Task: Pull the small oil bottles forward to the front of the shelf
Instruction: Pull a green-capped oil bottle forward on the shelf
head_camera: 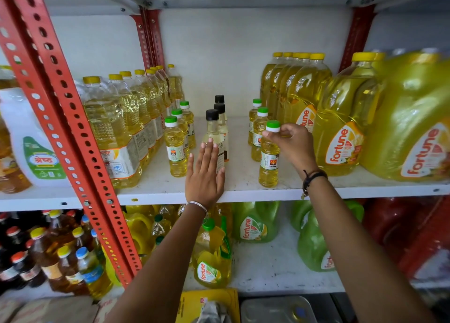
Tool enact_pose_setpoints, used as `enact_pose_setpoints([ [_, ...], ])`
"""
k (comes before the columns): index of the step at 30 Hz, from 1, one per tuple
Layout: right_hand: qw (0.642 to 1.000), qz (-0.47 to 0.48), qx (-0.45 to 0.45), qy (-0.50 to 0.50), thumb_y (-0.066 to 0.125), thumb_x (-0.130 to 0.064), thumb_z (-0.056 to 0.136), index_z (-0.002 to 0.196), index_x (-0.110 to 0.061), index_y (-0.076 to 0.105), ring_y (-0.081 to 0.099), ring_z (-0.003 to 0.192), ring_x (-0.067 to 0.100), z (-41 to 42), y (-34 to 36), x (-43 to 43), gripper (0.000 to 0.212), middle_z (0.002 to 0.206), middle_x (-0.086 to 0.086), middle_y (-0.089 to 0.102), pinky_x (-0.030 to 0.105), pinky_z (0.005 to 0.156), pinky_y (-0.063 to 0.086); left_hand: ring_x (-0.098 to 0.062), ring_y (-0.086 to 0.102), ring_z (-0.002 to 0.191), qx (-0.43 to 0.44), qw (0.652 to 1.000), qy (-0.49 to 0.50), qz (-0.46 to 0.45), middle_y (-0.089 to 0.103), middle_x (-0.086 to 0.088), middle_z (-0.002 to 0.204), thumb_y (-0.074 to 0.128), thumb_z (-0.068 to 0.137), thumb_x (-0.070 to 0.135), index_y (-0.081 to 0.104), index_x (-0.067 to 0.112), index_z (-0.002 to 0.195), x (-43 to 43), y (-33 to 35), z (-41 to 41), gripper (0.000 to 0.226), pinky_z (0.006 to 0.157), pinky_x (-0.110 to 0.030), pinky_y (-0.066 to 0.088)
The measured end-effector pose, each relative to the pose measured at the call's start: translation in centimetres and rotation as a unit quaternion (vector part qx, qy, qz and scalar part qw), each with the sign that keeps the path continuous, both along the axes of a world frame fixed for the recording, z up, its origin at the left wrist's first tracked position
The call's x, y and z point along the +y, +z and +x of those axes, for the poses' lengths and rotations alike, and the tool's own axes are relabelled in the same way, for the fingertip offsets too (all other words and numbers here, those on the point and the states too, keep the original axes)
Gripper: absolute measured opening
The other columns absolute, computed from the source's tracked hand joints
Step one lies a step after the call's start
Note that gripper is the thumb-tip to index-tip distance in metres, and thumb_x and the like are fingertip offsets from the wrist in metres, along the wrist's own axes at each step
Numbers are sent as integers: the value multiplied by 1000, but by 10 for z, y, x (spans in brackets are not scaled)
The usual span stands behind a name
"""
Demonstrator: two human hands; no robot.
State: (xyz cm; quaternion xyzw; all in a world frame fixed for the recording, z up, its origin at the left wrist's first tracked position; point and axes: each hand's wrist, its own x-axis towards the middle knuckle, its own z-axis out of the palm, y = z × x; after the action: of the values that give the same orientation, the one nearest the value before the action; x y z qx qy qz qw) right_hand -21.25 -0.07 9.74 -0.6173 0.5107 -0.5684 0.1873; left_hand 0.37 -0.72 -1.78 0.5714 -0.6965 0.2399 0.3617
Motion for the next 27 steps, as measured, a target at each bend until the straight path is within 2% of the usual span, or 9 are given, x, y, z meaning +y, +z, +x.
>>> enact_pose_setpoints([
  [10,1000,-5,2,-8,75,-32,75,94,-7,68,58,84,11,-3,1,13,32,90,1,65,12,61,37,-16,1,147,6,1000,0,6,10,-4,158,25,98,38,16,9,151,0,0,-1,61,117,-43,4],
  [18,1000,5,6,-1,72,-37,77,104,-9,64,58,91,12,-4,-4,12,40,105,5,68,14,65,40,-14,-2,146,12,1000,2,8,10,-4,158,25,98,38,16,9,151,1,1,-1,61,117,-43,6],
  [22,1000,12,6,-10,69,-44,77,112,-11,59,58,102,14,-4,-10,14,49,115,5,65,25,79,45,-16,0,147,18,1000,-4,11,11,-5,158,22,98,38,15,9,151,3,2,-1,60,117,-44,6],
  [24,999,-28,-1,-42,68,-47,77,115,-12,56,56,107,15,-2,-12,17,53,119,5,60,26,83,45,-17,4,147,23,999,-15,17,11,-5,158,19,99,38,14,9,151,5,4,0,60,117,-43,5],
  [27,981,-175,-21,-84,67,-39,81,110,-11,57,53,105,13,6,-8,31,41,111,-1,55,15,83,42,-18,5,147,25,999,-34,16,11,-4,158,19,99,38,14,10,151,8,5,5,59,118,-41,1],
])
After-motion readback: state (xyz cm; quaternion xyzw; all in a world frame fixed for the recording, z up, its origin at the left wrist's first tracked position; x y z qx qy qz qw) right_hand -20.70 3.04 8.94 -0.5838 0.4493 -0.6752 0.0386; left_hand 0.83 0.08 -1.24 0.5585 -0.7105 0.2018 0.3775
